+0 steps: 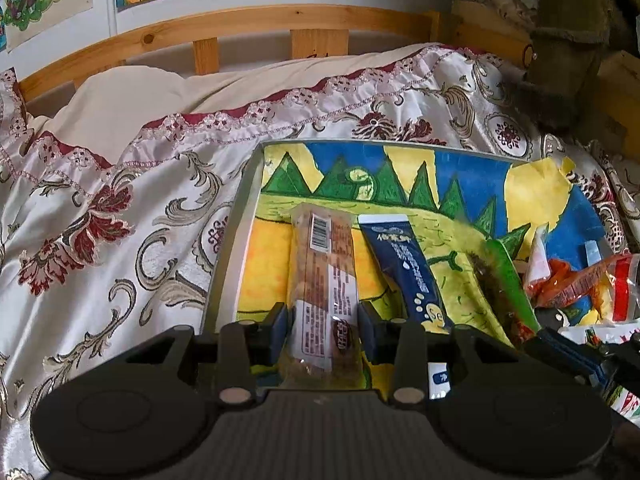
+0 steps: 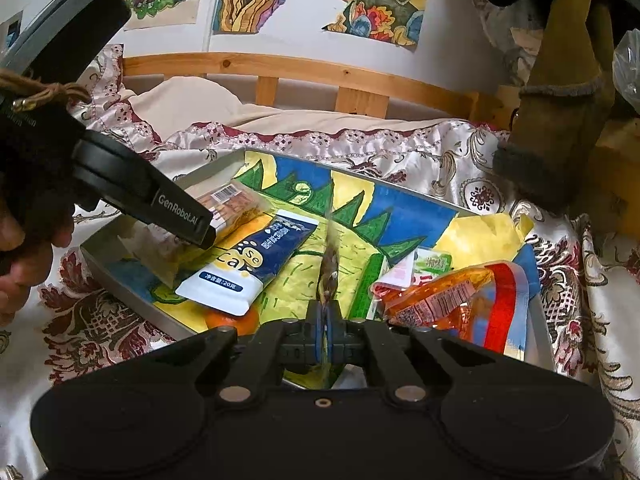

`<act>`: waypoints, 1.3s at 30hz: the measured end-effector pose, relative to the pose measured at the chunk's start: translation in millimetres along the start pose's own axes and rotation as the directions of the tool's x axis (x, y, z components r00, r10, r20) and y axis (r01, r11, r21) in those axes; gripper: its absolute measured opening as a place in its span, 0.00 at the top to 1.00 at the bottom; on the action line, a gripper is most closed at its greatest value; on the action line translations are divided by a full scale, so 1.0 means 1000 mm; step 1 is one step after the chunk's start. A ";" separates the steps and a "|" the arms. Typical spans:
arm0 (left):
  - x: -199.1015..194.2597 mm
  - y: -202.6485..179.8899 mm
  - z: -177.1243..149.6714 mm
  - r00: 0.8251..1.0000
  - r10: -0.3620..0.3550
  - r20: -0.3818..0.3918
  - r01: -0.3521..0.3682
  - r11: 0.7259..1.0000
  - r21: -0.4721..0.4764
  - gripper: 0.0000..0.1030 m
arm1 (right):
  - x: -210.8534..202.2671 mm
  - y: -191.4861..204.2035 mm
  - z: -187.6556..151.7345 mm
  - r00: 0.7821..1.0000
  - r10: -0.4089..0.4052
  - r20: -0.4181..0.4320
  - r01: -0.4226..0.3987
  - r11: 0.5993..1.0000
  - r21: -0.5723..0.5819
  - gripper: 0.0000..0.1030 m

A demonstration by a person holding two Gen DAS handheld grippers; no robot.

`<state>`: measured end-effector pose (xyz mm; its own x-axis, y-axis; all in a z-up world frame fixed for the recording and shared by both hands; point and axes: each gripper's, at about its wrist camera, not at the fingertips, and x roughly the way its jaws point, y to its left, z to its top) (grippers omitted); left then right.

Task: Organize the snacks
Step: 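Carry the wafer bar and brown stick into the tray and open both tools, then move both tools back toward the gold foil bag and rice crisp bag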

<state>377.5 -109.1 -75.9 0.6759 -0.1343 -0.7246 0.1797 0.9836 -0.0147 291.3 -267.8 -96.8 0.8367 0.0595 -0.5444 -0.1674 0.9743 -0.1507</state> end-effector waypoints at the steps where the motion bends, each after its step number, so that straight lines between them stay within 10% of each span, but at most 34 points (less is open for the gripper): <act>1: 0.000 0.000 -0.001 1.000 0.001 -0.004 -0.001 1.000 0.001 0.60 | 0.000 0.000 0.000 1.000 0.000 -0.003 0.000 1.000 -0.002 0.96; 13: -0.027 0.012 -0.001 1.000 -0.027 0.004 0.028 0.996 -0.081 0.29 | -0.030 -0.009 0.003 0.999 -0.001 0.035 -0.002 0.996 0.088 0.54; 28: -0.166 0.039 -0.019 0.975 -0.010 0.222 0.043 0.989 -0.144 0.01 | -0.152 -0.005 0.028 0.966 -0.063 0.252 0.017 0.984 0.179 0.06; 39: -0.252 0.043 -0.073 0.948 0.006 0.319 0.049 0.985 -0.164 0.00 | -0.246 0.022 0.001 0.950 -0.091 0.300 0.027 0.977 0.211 0.01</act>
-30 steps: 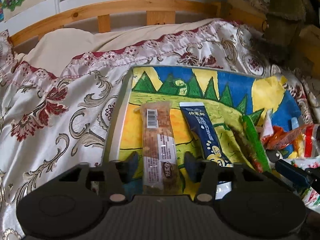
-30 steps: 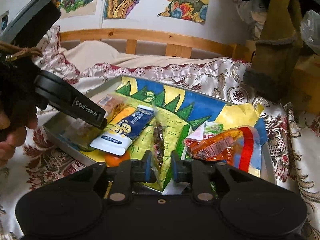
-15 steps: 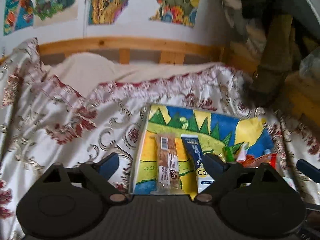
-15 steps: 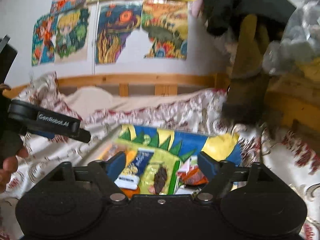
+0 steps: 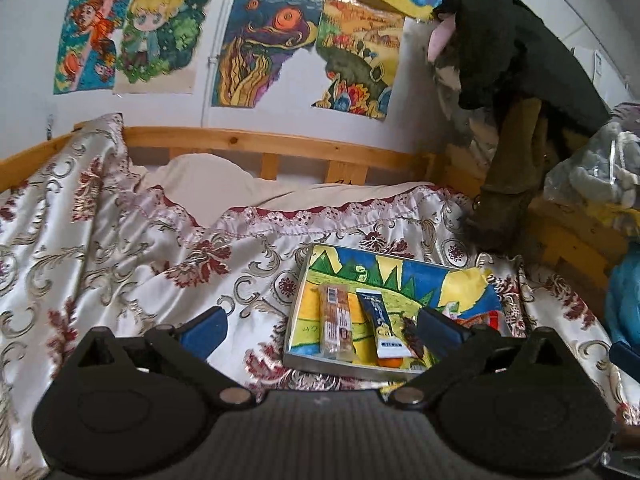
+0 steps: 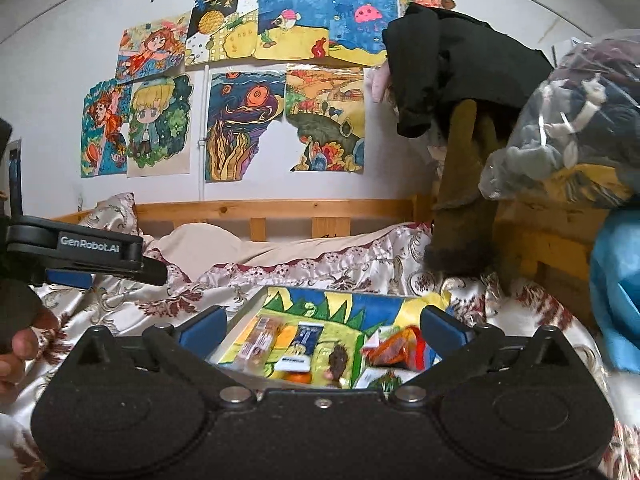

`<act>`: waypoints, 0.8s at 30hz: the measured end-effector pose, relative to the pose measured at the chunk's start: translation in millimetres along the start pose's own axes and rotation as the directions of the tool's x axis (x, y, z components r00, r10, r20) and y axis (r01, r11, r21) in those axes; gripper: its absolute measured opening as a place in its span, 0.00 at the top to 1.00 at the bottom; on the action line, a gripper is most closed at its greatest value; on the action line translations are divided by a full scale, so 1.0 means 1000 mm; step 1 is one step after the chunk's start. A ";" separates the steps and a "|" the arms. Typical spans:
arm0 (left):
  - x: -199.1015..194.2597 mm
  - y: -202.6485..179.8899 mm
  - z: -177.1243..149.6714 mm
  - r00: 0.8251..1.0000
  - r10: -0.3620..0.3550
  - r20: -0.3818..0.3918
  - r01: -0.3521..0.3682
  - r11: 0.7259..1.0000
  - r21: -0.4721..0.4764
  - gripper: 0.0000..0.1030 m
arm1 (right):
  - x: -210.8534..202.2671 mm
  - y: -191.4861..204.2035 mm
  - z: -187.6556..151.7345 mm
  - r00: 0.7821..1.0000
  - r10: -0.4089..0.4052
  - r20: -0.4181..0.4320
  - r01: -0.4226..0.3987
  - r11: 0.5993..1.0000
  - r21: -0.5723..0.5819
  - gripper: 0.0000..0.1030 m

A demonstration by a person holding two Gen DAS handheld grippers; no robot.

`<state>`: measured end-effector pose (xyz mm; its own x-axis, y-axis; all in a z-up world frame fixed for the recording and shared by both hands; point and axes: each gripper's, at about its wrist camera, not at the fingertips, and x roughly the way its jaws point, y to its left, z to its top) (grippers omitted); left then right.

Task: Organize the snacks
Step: 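Move both tools back toward the gold foil bag and rice crisp bag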

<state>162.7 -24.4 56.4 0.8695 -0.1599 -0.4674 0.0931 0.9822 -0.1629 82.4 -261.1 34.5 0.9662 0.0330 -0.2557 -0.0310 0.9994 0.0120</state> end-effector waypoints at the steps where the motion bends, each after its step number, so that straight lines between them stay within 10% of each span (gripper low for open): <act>1: -0.007 0.000 -0.003 1.000 0.003 0.001 -0.003 1.000 0.001 0.00 | -0.007 0.001 -0.002 1.000 -0.005 -0.004 0.005 1.000 0.006 0.01; 24: -0.114 -0.060 -0.046 0.980 0.186 -0.071 -0.188 0.982 -0.017 0.00 | -0.111 -0.012 -0.009 0.999 0.022 0.023 -0.021 0.998 -0.062 0.01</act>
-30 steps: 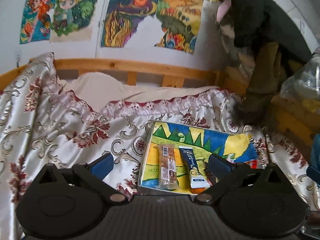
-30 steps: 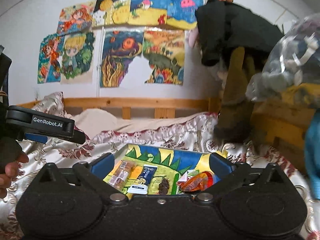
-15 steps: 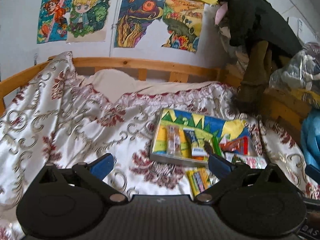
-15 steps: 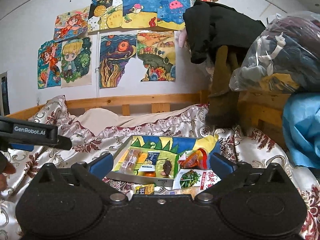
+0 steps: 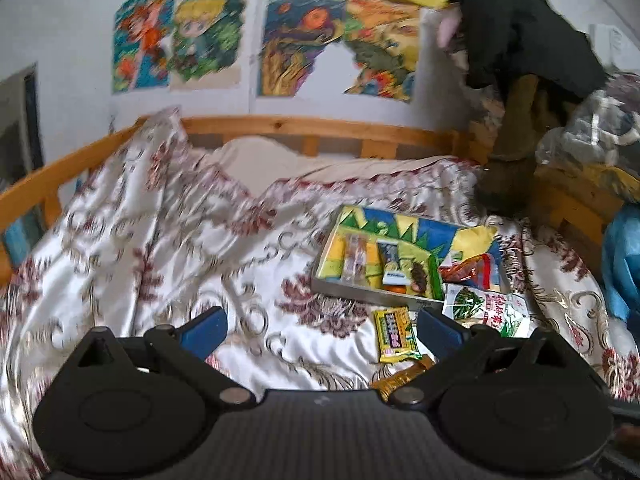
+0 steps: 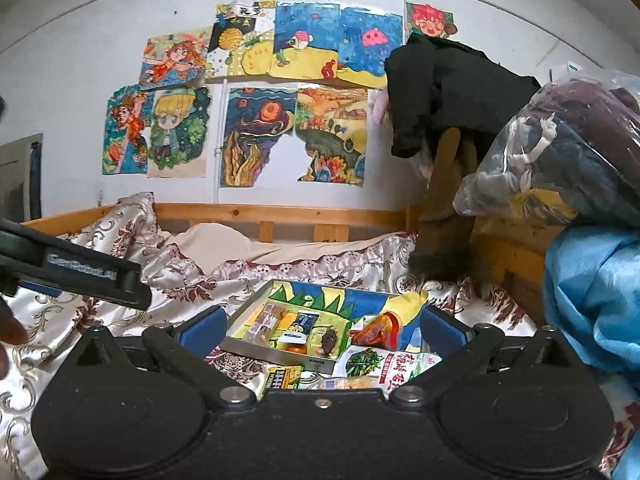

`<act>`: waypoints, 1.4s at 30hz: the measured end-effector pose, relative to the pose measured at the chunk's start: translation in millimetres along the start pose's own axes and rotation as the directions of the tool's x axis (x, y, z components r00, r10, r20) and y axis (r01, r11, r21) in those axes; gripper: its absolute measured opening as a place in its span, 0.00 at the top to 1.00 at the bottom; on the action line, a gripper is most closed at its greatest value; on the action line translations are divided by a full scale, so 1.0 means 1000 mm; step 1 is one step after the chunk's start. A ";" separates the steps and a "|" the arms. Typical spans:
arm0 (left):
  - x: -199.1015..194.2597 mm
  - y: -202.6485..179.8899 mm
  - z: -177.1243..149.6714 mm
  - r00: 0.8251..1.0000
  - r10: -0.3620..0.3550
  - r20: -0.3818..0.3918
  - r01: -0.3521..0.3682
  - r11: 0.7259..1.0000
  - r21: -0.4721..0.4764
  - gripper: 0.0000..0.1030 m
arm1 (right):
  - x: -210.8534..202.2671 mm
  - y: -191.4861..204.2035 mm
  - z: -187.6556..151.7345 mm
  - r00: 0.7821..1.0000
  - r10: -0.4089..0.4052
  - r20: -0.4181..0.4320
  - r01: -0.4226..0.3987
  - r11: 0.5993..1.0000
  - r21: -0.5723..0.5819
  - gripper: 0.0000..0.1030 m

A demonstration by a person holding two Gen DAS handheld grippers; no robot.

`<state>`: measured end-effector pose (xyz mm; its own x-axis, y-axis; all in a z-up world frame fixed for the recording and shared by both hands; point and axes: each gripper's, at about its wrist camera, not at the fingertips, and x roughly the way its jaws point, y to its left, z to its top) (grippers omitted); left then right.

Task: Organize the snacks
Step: 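Move both tools back toward the gold foil bag and rice crisp bag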

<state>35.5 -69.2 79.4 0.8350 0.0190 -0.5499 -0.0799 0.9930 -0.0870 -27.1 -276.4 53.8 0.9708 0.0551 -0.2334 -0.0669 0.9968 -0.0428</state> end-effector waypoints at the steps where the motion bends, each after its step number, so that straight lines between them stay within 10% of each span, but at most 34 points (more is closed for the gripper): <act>1: 0.004 -0.003 -0.003 1.000 0.003 -0.015 -0.003 0.999 -0.032 0.00 | -0.001 -0.005 -0.003 1.000 0.006 0.000 -0.006 1.000 -0.008 0.01; 16: 0.096 -0.043 -0.025 0.995 0.005 -0.099 -0.024 0.981 -0.191 0.00 | 0.082 -0.034 -0.057 0.991 0.076 -0.106 -0.076 0.997 0.000 0.01; 42: 0.092 -0.029 -0.030 0.995 -0.072 -0.072 0.072 0.997 -0.004 0.00 | 0.083 -0.039 -0.058 0.975 0.076 -0.208 -0.071 0.997 0.029 0.01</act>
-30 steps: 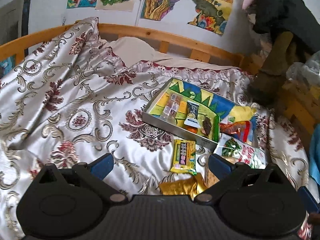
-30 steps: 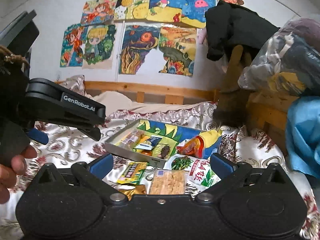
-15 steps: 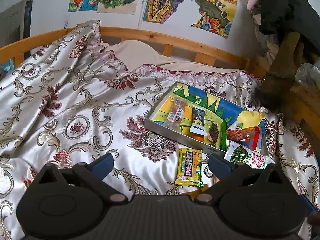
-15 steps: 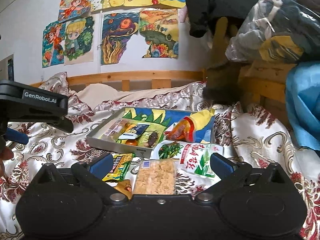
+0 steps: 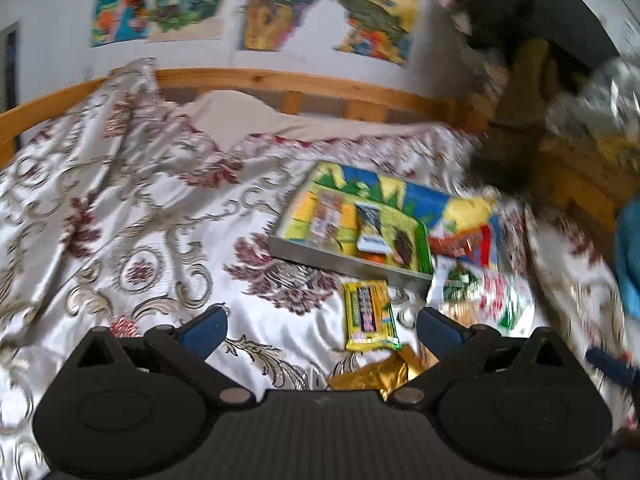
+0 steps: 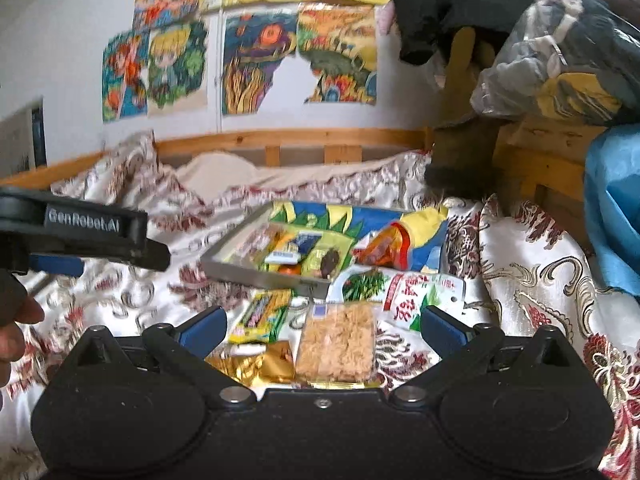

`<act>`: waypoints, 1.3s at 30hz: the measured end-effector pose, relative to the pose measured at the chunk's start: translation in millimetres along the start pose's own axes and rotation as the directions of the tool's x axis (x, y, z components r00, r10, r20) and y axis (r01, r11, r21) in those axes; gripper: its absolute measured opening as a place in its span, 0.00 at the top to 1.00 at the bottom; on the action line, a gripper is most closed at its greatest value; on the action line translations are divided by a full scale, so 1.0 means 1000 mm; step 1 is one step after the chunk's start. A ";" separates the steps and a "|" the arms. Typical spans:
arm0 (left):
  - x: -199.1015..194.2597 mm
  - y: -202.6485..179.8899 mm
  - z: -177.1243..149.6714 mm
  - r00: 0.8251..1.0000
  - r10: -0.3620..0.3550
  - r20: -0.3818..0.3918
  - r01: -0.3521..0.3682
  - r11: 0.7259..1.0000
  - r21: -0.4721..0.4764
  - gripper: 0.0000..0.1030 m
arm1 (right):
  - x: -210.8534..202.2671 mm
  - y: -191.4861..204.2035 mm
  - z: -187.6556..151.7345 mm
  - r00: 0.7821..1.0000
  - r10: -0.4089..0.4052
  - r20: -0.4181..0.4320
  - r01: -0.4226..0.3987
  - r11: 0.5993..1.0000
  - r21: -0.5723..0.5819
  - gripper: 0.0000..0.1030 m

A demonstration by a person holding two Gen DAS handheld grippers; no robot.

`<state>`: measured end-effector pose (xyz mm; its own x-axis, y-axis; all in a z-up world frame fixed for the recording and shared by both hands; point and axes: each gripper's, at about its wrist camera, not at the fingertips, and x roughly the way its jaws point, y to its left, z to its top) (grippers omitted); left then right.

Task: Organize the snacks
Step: 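Move both tools back toward the gold foil bag and rice crisp bag, then grasp the gold foil bag with the left tool while the right tool grasps the clear rice crisp bag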

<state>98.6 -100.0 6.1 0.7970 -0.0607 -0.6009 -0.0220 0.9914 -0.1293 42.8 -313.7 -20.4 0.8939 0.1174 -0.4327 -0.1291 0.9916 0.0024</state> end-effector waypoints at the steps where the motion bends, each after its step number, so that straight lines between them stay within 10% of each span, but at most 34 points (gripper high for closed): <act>1: 0.006 0.001 -0.002 1.000 -0.016 -0.007 0.017 0.999 0.029 0.00 | 0.000 0.003 0.000 1.000 -0.010 -0.005 0.009 1.000 -0.026 0.01; 9: 0.051 0.010 -0.017 0.983 -0.180 -0.025 0.180 0.946 0.268 0.00 | 0.025 -0.005 -0.010 0.995 -0.065 -0.077 0.055 0.991 -0.123 0.01; 17: 0.080 0.008 -0.031 0.955 -0.292 -0.052 0.285 0.854 0.434 0.00 | 0.105 -0.037 -0.016 0.989 -0.020 -0.148 0.027 0.998 0.048 0.01; 29: 0.110 -0.021 -0.044 0.911 -0.351 -0.217 0.412 0.784 0.465 0.04 | 0.140 -0.029 -0.014 0.973 0.043 -0.225 -0.034 0.999 0.040 0.05; 39: 0.121 -0.029 -0.049 0.873 -0.370 -0.318 0.482 0.755 0.445 0.34 | 0.152 -0.029 -0.022 0.964 0.056 -0.261 -0.044 0.998 0.052 0.08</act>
<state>166.5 -142.0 -101.2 0.5119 -0.4566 -0.7276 0.6358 0.7710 -0.0365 173.3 -325.4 -106.4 0.7420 0.1543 -0.6524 -0.1456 0.9870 0.0679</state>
